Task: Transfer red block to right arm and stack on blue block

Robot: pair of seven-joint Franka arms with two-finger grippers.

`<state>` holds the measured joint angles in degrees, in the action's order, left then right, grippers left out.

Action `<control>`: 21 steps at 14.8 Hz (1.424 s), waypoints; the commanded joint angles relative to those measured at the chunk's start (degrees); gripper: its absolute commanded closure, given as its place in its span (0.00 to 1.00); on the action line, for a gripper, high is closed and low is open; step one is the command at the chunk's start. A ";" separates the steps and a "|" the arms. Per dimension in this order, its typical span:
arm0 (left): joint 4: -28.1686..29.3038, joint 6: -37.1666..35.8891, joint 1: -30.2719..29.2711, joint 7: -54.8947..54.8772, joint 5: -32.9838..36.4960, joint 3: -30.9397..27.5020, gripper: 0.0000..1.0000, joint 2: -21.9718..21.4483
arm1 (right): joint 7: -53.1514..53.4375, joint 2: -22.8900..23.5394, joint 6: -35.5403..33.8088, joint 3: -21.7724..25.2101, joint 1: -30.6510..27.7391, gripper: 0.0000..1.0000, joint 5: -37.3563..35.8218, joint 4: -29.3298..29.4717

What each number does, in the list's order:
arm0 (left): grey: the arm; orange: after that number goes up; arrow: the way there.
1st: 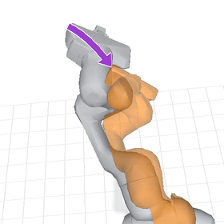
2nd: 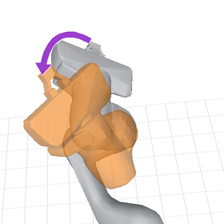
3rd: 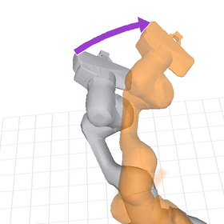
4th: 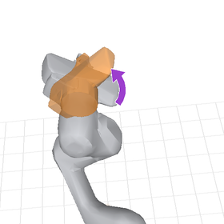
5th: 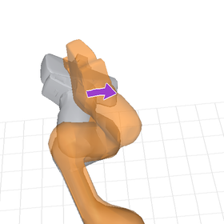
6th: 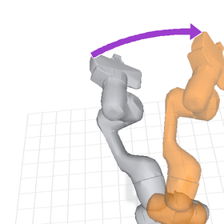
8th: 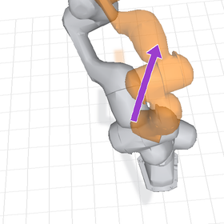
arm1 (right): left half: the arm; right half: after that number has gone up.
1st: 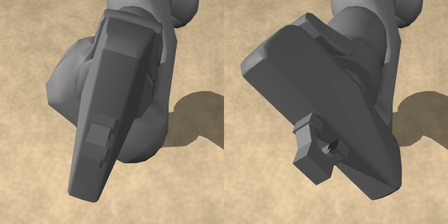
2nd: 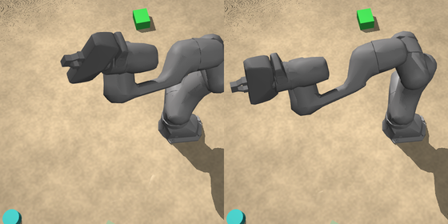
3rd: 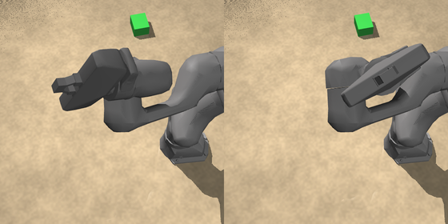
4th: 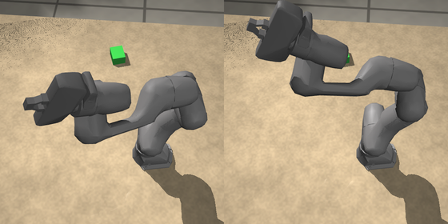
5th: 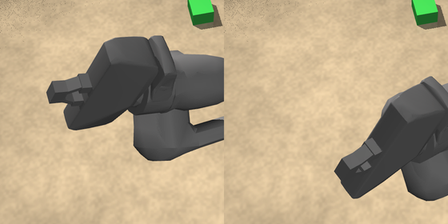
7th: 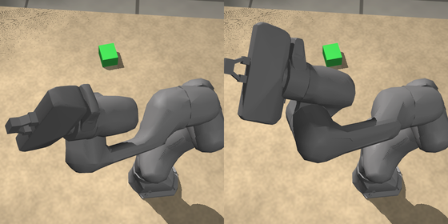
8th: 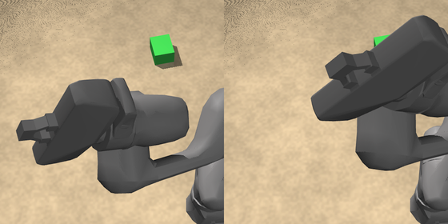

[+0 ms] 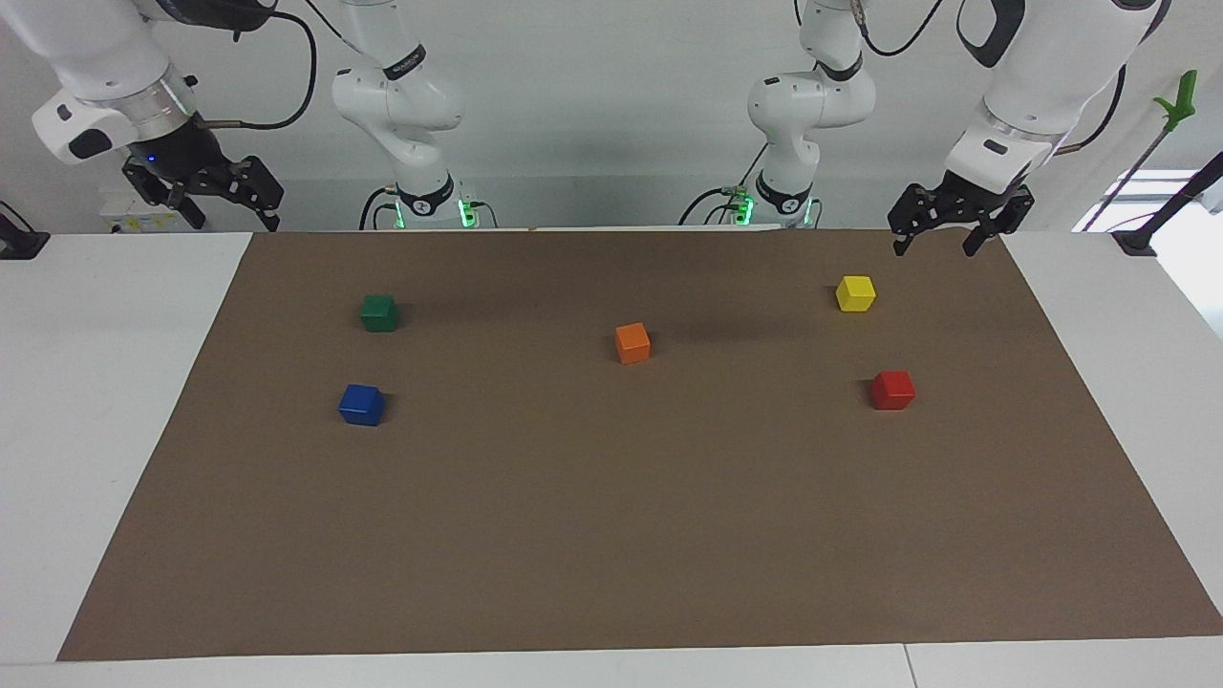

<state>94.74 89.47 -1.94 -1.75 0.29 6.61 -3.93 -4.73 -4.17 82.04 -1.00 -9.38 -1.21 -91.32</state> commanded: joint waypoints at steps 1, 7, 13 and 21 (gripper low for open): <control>0.62 -0.09 0.27 0.78 -0.55 -0.28 0.00 -0.55 | 0.25 -0.75 0.40 -0.49 -0.82 0.00 0.15 -0.53; 1.41 0.00 0.19 0.61 -0.55 -0.28 0.00 -1.16 | 0.07 -0.75 0.40 -0.49 -0.90 0.00 0.24 -0.53; 7.72 10.26 -4.02 -4.48 -0.55 -0.90 0.00 -1.78 | -0.02 -1.36 0.31 -0.49 -0.91 0.00 1.99 -1.49; 16.77 24.39 -6.41 -4.84 -0.47 -0.99 0.00 2.87 | -7.13 -9.44 7.68 0.12 -2.84 0.00 22.01 -17.46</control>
<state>108.10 107.86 -7.58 -5.48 0.29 5.18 -2.11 -8.66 -8.60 86.18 -0.48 -10.60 15.68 -100.94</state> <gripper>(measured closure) 0.000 0.000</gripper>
